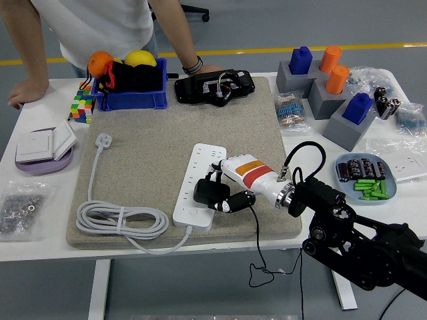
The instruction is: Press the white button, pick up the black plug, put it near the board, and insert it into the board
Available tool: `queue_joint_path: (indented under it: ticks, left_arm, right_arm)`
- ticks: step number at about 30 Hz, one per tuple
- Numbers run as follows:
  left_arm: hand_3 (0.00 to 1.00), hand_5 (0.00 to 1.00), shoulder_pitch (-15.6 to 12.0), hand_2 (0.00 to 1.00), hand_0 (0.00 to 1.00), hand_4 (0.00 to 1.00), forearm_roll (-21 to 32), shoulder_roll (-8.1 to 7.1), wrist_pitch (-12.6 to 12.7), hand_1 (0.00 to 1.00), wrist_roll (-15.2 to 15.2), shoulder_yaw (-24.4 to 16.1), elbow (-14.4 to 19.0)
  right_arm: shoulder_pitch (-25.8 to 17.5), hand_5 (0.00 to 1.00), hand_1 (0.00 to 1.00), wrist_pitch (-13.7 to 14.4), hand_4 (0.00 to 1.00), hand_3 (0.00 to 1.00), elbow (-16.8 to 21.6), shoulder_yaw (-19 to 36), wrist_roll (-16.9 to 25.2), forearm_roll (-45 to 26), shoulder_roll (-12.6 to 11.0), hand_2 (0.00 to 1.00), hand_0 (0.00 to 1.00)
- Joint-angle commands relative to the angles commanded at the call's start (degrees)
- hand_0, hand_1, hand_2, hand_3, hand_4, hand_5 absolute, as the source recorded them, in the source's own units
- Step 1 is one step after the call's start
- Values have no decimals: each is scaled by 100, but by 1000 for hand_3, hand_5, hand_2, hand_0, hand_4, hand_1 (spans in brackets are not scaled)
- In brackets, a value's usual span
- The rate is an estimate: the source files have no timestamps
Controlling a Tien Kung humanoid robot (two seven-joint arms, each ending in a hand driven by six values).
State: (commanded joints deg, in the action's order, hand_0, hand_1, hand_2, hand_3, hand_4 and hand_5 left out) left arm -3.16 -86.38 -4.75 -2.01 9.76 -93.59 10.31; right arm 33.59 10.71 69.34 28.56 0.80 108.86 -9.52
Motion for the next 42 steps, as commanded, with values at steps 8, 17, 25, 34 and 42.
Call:
queue_joint_path:
  ticks: [8, 17, 25, 34, 42]
  left_arm:
    - [694, 373, 2, 640, 625, 588, -5, -1, 1, 632, -1, -2, 0]
    - [694, 372, 6, 640, 624, 589, -28, 3, -1, 633, 6, -23, 0]
    - [694, 373, 9, 640, 624, 589, 2, 2, 1, 632, -4, 3, 0]
    - [694, 374, 6, 640, 624, 589, -8, 2, -1, 632, 0, -5, 0]
    - [694, 373, 6, 640, 624, 588, 12, -6, -1, 632, 0, 26, 0]
  right_arm:
    - [2, 168, 2, 22, 572, 73, -25, -10, 18, 12, 1, 76, 2]
    - [10, 167, 2, 116, 574, 73, -47, -24, 54, 94, 0, 78, 2]
    - [25, 165, 2, 102, 577, 83, -42, -20, 28, 140, -19, 82, 2]
    - [27, 165, 2, -14, 583, 82, -37, -32, -15, 93, -36, 81, 2]
    - [24, 169, 2, 37, 586, 82, -43, -60, 2, 97, -19, 82, 2]
